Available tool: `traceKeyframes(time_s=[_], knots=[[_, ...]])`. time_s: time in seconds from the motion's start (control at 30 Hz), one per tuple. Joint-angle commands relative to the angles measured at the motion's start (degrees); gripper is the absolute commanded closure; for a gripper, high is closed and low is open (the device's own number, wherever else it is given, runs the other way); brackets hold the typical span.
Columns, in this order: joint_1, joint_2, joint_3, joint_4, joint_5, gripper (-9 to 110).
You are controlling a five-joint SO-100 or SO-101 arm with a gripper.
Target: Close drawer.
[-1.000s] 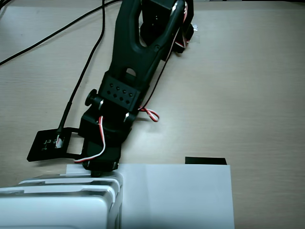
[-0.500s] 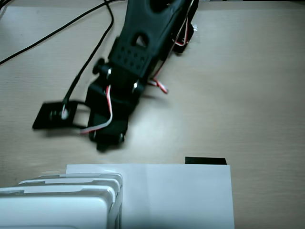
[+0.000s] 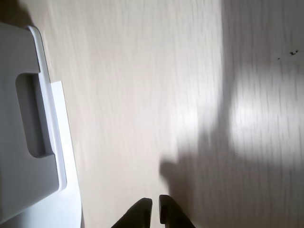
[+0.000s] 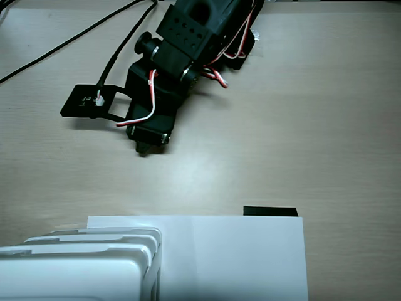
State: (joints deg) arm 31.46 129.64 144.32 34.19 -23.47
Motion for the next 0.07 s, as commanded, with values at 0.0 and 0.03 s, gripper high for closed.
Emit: traceKeyframes(time_s=[0.0,0.03], knots=[[0.5,1.6,-0.1,0.4,-0.6,101],[0.5,1.7,-0.3,0.7,-0.5,101]])
